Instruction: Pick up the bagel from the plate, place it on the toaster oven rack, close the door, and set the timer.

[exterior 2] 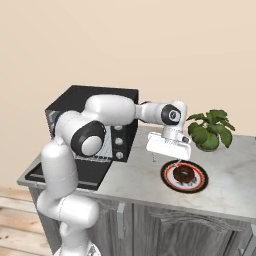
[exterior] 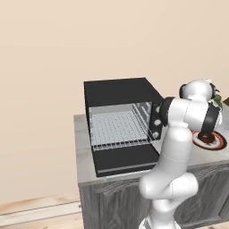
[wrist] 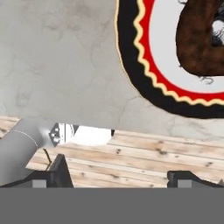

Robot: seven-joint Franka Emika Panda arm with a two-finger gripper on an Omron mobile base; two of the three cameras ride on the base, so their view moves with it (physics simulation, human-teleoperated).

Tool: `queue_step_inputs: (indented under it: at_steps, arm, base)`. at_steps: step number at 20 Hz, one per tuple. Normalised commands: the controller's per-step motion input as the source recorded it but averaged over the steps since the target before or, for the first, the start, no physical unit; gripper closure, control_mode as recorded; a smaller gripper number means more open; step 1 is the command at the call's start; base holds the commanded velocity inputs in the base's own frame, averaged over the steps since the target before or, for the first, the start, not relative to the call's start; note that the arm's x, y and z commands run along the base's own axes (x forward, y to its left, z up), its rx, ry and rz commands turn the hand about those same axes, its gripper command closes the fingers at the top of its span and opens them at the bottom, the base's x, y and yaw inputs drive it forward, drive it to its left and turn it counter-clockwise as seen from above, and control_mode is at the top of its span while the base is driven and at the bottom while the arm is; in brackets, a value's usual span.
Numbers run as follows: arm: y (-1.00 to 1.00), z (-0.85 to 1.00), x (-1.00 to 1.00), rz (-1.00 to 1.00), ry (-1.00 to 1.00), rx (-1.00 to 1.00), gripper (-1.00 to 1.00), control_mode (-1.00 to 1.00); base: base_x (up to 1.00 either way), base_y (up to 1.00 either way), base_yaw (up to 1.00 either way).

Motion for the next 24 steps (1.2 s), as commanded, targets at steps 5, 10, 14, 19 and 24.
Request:
queue_step_inputs:
  at_steps: [5, 10, 14, 19, 24]
  arm:
    - [0.00, -0.13, 0.00, 0.03, -0.04, 0.01, -1.00, -1.00]
    - [0.00, -0.09, 0.00, 0.04, -0.12, 0.00, -1.00, -1.00]
    - [0.00, -0.03, 0.00, 0.01, -0.19, 0.00, -1.00, -1.00]
    - [0.00, -0.01, 0.13, -0.01, -0.15, 0.00, -1.00, -1.00]
    - [0.00, -0.05, 0.47, -0.07, 0.00, 0.00, -1.00, -1.00]
  base:
    - [0.00, 0.00, 0.00]
    - [0.00, 0.00, 0.00]
    - [0.00, 0.00, 0.00]
    - [0.00, 0.00, 0.00]
    - [0.00, 0.00, 0.00]
